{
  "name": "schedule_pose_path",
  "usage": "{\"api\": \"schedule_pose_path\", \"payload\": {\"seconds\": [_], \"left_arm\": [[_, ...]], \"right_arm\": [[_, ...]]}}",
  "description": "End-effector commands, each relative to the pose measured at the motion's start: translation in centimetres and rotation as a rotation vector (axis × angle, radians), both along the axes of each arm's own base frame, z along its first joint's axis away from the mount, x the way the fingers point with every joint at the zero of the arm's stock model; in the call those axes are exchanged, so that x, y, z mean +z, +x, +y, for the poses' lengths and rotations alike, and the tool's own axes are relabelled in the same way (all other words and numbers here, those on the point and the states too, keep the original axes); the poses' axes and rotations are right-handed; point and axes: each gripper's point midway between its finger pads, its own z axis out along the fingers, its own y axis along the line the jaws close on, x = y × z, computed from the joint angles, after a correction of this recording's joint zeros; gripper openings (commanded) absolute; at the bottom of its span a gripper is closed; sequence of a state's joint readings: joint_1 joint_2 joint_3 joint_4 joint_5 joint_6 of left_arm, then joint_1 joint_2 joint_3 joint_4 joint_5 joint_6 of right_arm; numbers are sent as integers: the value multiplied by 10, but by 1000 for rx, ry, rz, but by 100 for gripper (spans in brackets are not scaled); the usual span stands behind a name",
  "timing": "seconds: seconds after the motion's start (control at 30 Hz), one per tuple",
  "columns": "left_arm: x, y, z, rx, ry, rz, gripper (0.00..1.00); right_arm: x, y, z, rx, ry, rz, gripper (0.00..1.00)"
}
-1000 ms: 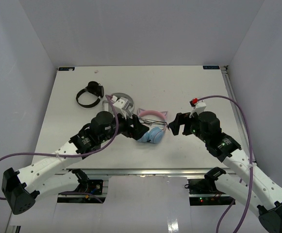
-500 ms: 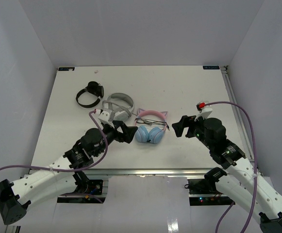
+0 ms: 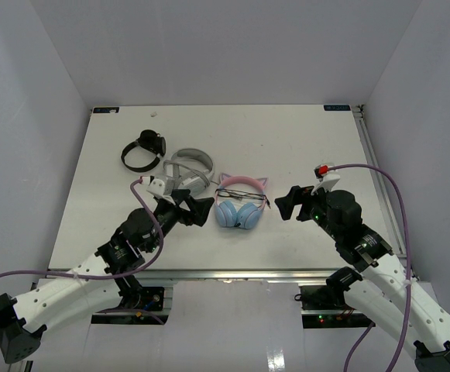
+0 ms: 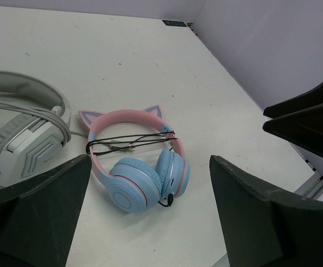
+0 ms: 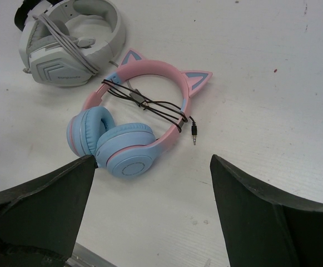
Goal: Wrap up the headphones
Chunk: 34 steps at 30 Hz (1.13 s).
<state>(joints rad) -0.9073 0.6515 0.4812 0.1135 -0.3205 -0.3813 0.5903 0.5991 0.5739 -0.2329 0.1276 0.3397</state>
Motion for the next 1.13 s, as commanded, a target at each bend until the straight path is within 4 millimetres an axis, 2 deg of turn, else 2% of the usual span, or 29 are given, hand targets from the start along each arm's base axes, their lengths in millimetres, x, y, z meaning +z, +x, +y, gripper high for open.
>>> {"api": "schedule_pose_path", "payload": {"seconds": [0.0, 1.1], "left_arm": [[4, 0, 3, 12, -13, -21, 98], [5, -1, 6, 18, -28, -30, 98]], "right_arm": [[11, 3, 1, 1, 21, -45, 90], [11, 4, -1, -14, 19, -47, 90]]}}
